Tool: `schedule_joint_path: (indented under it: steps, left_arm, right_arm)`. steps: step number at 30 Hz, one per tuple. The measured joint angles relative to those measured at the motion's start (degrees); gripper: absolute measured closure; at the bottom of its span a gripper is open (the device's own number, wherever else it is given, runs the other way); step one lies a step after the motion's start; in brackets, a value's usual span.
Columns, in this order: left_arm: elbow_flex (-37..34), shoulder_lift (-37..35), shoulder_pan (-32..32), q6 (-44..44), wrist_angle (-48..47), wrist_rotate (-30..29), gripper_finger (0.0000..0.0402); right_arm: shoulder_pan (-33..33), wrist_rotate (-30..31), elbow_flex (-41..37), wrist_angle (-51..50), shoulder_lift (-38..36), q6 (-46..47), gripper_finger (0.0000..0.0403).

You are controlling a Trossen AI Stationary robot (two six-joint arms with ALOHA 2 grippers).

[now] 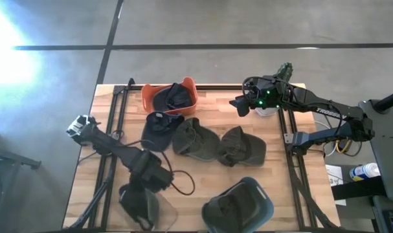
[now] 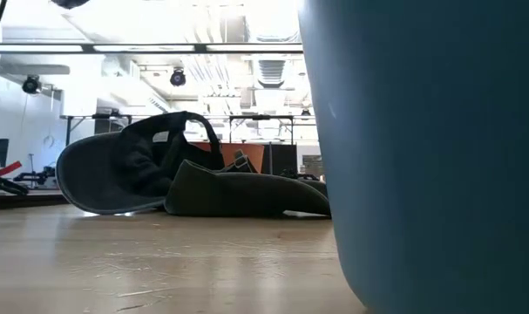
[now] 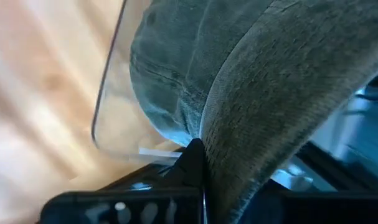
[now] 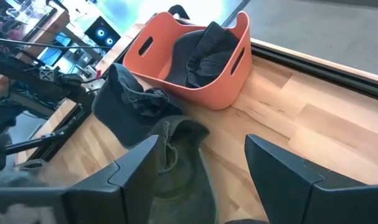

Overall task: Pick & Place hat
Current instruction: Put the top gray cap into the transparent bin

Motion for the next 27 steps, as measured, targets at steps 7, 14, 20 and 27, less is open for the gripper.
schedule_joint_path:
  steps: [7, 14, 20, 27]
  left_arm:
    - [-4.0, -0.5, 0.9, -4.6, 4.9, 3.7, 0.039]
    - [-14.3, -2.0, 1.5, -6.3, 5.6, 3.8, 0.039]
    - [-22.8, -3.6, 4.2, -16.7, 6.0, 3.4, 0.039]
    - [-26.4, -8.0, 8.0, -30.3, 12.3, 0.5, 0.039]
  right_arm:
    - [0.0, 0.3, 0.0, -0.1, 0.0, -0.3, 0.0175]
    - [0.0, 0.4, 0.0, -0.4, 0.0, -0.5, 0.0175]
    - [0.0, 0.4, 0.0, -0.7, 0.0, -0.9, 0.0175]
    - [0.0, 0.4, 0.0, -0.8, 0.0, -1.1, 0.0175]
